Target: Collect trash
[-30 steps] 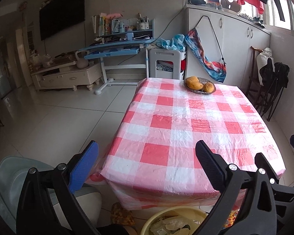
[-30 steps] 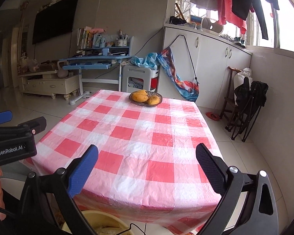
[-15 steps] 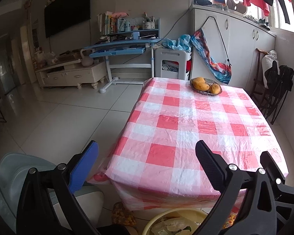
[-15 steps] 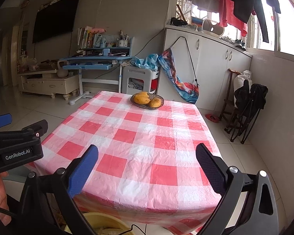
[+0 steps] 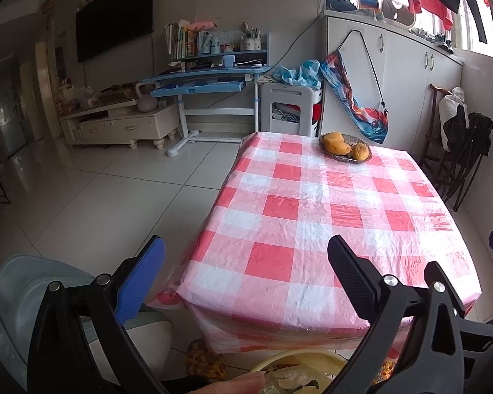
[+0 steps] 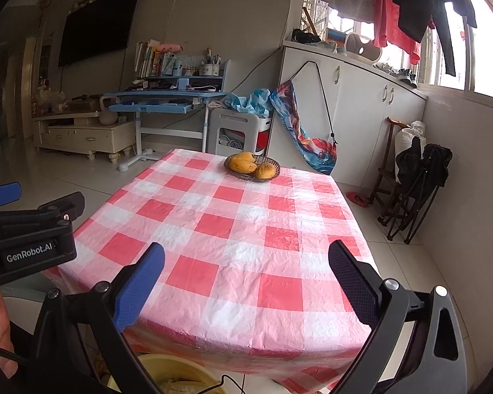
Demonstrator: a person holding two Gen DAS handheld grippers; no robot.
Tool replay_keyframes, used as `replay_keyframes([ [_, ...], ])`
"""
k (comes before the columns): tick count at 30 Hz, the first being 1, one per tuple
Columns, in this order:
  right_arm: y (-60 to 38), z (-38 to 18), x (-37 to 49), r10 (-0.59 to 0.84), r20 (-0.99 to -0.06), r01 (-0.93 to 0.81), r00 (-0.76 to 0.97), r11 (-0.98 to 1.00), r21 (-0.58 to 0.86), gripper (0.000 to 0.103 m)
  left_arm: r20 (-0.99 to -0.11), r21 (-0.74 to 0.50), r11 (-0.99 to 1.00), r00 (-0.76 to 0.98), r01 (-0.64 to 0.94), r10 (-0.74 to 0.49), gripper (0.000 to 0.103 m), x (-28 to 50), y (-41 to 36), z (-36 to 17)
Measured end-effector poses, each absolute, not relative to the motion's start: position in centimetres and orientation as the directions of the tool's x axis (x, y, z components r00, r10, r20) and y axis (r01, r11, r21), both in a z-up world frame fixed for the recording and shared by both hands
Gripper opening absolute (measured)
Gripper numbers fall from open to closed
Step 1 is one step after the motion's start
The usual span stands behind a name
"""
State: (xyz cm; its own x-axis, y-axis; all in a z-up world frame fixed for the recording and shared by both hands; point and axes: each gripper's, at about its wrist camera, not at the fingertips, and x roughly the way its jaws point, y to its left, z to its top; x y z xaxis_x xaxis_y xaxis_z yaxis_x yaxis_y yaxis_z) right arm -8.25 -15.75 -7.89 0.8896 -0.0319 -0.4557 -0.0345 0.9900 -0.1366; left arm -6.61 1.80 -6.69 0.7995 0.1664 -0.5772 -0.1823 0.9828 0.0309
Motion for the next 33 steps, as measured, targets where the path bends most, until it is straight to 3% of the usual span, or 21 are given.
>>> replay_keyframes([
  [10,-16.5,-7.3,-8.9,-0.021,-0.426,-0.031,0.905,0.993,-0.116,0.095,-0.544,0.068,0.987,0.824,-0.144,0.157,0.096,-7.4,0.8,-5.9],
  [33,-17.8,-7.3,-10.9,0.105,-0.359,-0.141,0.927,0.987,-0.076,0.095,-0.619,0.001,0.997,0.783,-0.073,0.058,0.096,-6.8,0.2,-7.3],
])
